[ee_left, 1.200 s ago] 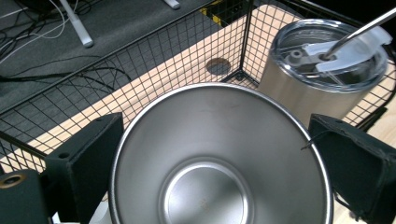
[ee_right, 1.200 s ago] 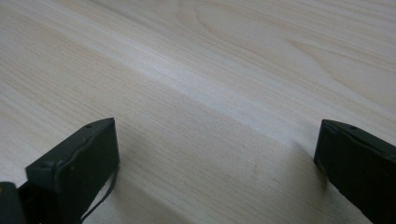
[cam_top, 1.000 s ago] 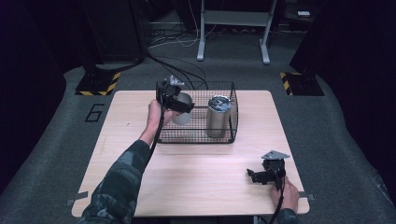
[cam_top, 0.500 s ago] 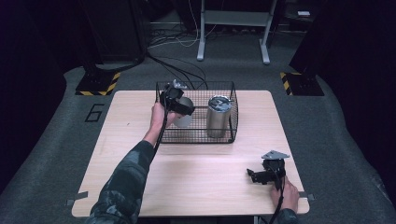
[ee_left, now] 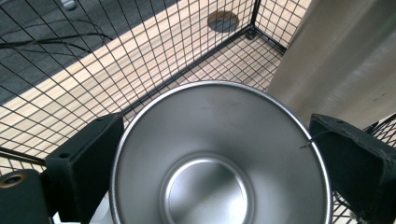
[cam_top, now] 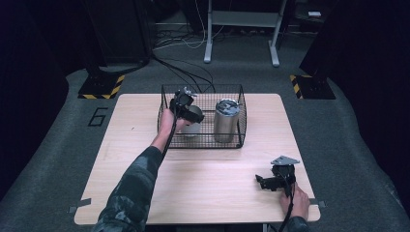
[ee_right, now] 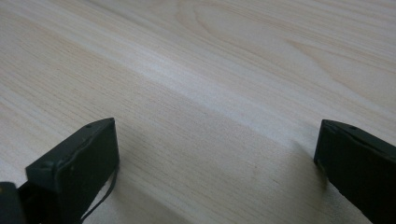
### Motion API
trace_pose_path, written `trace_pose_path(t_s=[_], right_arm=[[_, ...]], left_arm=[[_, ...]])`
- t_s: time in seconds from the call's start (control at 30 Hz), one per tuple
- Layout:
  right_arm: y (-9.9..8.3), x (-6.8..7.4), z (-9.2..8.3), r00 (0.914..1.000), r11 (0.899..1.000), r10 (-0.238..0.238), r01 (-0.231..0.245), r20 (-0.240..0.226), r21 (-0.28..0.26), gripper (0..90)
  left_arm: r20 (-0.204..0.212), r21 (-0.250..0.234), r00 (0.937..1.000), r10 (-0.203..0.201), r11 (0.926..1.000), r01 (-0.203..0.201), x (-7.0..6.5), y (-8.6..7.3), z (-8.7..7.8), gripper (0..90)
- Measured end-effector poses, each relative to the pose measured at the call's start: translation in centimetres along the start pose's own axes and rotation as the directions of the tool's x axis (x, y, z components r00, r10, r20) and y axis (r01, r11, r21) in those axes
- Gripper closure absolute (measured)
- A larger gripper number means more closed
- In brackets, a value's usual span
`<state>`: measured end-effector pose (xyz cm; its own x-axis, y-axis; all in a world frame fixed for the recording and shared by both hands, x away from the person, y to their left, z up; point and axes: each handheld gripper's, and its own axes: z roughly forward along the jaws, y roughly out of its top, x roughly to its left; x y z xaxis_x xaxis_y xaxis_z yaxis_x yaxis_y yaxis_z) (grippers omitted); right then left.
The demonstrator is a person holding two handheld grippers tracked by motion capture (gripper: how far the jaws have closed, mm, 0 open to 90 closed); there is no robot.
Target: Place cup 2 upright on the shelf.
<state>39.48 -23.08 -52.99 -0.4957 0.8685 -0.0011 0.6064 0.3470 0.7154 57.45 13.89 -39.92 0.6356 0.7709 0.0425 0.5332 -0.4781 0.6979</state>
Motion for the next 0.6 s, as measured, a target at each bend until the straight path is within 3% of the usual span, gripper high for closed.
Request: trace_pose_path(t_s=[0.6], right_arm=[[0.0,0.0,0.0,1.0000,1.000,-0.001,0.001,0.000,0.000,0.0]], left_arm=[[0.015,0.057,0.9999,0.008,0.9984,-0.008,-0.1,-0.5,1.5,6.2]])
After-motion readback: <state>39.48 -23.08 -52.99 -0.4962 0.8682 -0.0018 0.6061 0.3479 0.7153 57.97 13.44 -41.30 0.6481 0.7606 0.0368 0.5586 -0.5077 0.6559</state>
